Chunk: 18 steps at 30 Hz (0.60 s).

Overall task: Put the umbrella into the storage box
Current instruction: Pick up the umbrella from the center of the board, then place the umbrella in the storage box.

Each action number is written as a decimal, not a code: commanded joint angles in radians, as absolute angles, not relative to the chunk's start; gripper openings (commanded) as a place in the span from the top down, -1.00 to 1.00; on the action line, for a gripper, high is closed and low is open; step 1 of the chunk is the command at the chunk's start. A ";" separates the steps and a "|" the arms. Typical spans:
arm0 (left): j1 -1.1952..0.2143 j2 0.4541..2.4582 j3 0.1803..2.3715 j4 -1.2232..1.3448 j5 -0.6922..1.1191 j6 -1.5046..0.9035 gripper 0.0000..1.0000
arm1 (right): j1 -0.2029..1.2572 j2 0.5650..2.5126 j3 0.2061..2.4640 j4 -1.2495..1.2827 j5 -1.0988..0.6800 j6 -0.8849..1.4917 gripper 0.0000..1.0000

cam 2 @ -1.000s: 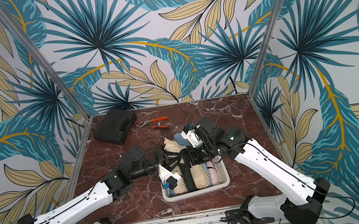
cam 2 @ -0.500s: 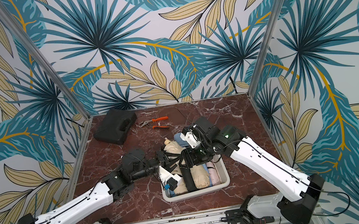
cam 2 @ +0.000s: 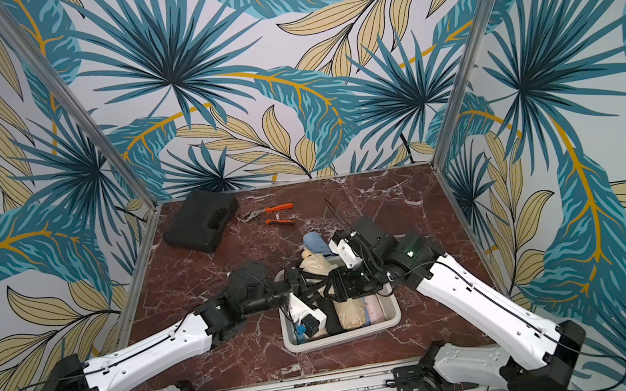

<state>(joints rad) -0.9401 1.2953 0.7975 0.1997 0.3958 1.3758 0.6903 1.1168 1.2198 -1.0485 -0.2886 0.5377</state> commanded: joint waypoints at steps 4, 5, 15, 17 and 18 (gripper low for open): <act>-0.977 1.405 0.847 0.391 0.462 1.357 1.00 | 0.704 1.006 1.114 -1.039 -0.166 0.569 -0.60; -0.976 1.425 0.855 0.388 0.465 1.365 1.00 | 0.705 0.976 1.119 -1.065 -0.106 0.568 -0.71; -0.978 1.555 0.952 0.312 0.557 1.432 0.96 | 0.705 0.763 1.229 -1.295 0.410 0.590 -0.77; -0.979 1.581 0.983 0.256 0.572 1.471 0.89 | 0.704 0.755 1.237 -1.295 0.417 0.589 -0.77; -0.982 1.594 1.001 0.222 0.576 1.496 0.85 | 0.705 0.758 1.240 -1.295 0.416 0.588 -0.76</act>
<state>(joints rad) -0.9771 1.5822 0.9405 0.2539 0.5205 1.4296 0.7029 0.7494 1.2327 -1.2480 0.3248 0.5762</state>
